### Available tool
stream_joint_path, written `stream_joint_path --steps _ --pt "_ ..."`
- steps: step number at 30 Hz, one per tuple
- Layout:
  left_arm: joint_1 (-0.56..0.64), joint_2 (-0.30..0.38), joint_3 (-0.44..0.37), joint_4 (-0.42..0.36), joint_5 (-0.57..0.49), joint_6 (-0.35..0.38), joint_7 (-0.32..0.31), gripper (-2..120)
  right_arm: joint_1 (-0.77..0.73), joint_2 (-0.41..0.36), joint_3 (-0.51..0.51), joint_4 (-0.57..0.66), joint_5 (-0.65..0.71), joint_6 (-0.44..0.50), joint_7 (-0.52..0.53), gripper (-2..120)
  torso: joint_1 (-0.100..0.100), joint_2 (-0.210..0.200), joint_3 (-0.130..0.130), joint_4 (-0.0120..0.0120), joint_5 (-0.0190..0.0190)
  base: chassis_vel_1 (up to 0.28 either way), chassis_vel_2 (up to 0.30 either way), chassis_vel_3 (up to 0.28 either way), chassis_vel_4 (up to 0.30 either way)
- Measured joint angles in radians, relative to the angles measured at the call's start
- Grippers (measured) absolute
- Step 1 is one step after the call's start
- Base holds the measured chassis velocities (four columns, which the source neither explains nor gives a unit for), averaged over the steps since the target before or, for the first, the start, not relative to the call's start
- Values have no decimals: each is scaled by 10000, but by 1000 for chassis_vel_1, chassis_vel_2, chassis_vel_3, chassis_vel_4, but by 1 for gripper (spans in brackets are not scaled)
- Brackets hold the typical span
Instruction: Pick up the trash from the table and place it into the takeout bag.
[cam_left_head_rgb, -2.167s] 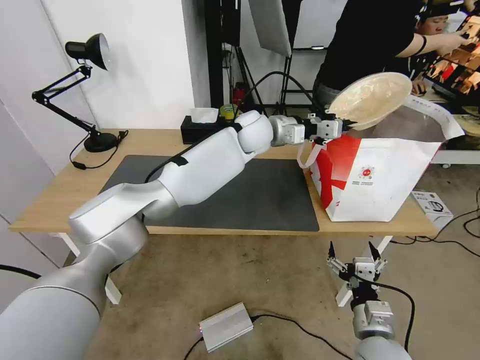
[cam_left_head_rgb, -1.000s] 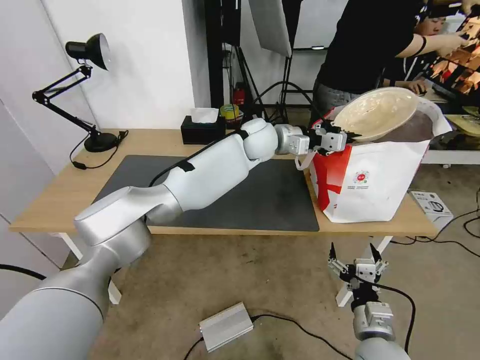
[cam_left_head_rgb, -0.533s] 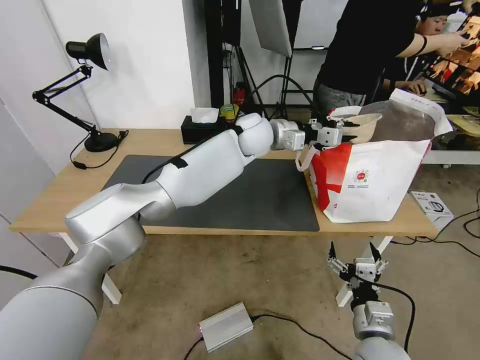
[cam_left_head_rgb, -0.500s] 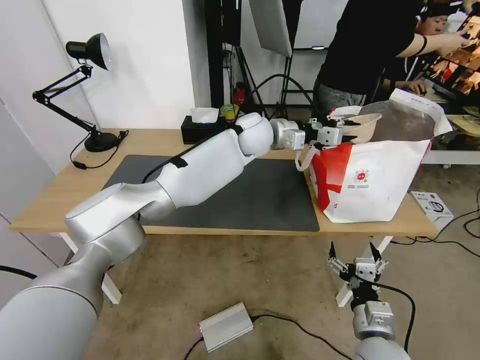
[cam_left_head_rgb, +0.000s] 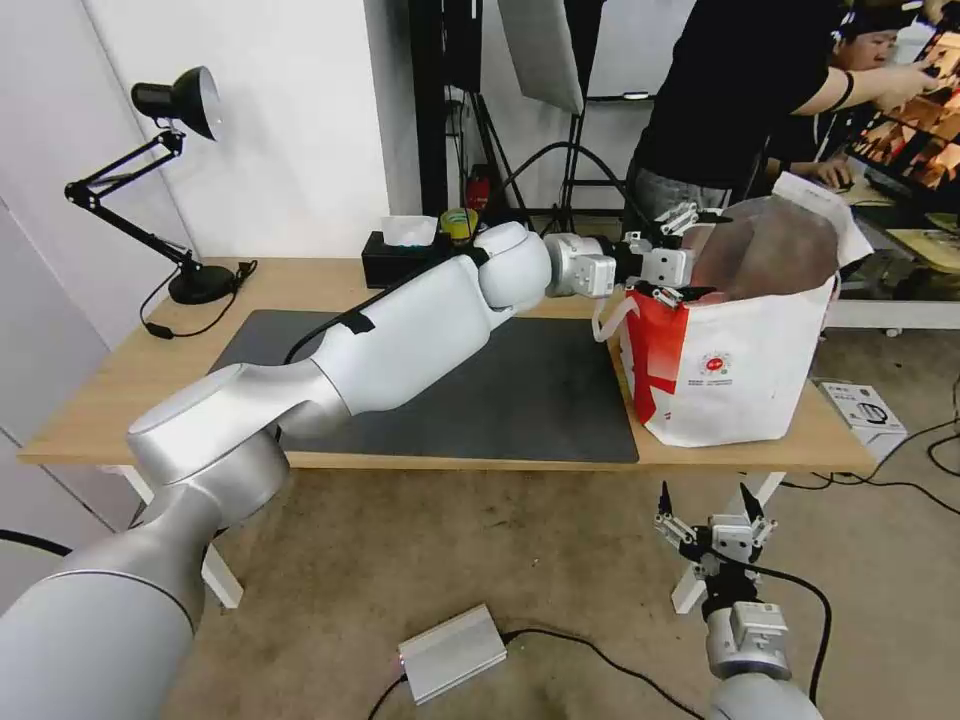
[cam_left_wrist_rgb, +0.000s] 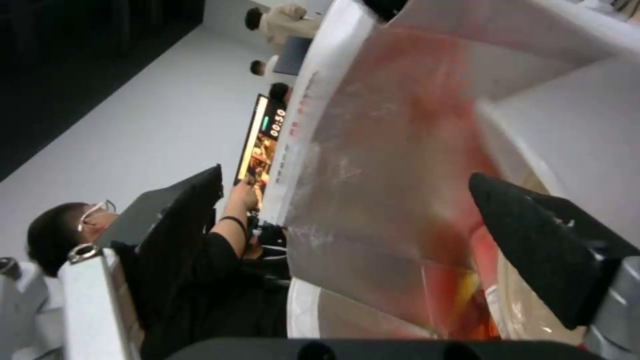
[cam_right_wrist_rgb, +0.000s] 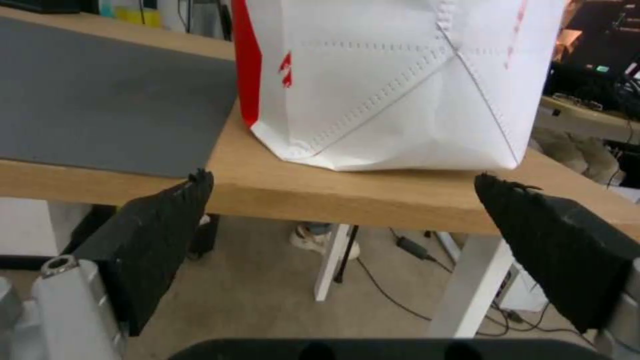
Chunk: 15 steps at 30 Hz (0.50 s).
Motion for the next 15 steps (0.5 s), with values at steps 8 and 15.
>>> stream_joint_path --steps 8,15 --pt "-96 166 -7 -164 -562 198 -252 100 40 4 -3 -16 0 -8 1 100 0 0 0 0 0 0 0 0 0" --pt "-404 319 -518 -124 -1061 347 -753 100 81 -13 -3 -17 8 -26 1 100 0 0 0 0 0 0 0 0 0"
